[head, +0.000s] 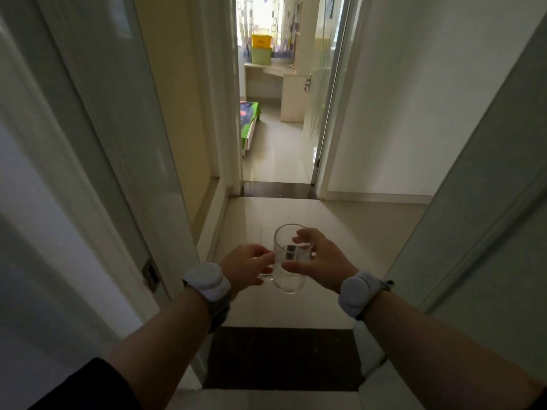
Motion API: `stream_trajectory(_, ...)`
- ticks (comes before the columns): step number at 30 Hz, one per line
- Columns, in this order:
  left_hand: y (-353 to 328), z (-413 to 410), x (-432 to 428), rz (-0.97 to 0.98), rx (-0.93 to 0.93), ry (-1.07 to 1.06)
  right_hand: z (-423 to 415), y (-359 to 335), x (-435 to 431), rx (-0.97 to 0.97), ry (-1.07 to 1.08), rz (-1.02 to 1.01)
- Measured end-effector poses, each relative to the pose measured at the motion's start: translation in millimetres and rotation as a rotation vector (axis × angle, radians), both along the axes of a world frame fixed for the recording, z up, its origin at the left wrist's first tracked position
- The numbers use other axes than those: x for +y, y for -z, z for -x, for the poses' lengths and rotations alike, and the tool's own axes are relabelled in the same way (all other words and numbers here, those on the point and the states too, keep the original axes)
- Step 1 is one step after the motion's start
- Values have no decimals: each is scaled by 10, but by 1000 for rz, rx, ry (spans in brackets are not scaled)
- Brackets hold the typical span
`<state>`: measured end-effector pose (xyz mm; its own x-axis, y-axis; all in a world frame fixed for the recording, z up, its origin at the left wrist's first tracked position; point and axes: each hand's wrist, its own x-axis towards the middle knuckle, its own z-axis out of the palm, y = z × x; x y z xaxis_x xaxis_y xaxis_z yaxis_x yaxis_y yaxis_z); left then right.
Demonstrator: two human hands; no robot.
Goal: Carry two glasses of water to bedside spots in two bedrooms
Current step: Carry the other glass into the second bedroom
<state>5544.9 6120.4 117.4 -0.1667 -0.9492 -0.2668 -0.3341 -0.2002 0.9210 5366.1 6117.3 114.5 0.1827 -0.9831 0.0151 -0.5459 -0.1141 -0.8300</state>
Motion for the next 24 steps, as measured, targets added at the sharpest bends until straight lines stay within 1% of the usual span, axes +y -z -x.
stream_trajectory(7, -51, 96, -1039, 21, -14, 10, 101, -14, -982, -41, 33, 12)
stream_trajectory(13, 11, 391, -1884, 41, -41, -11, 398, 106, -1892, -61, 11, 17)
stream_trajectory(18, -40, 731, -2666, 49, -31, -71, 726, 113, -2803, -91, -39, 28)
stream_trajectory(24, -6, 893, -3524, 23, 51, -203, 868, 78, -3835, -81, -143, 21)
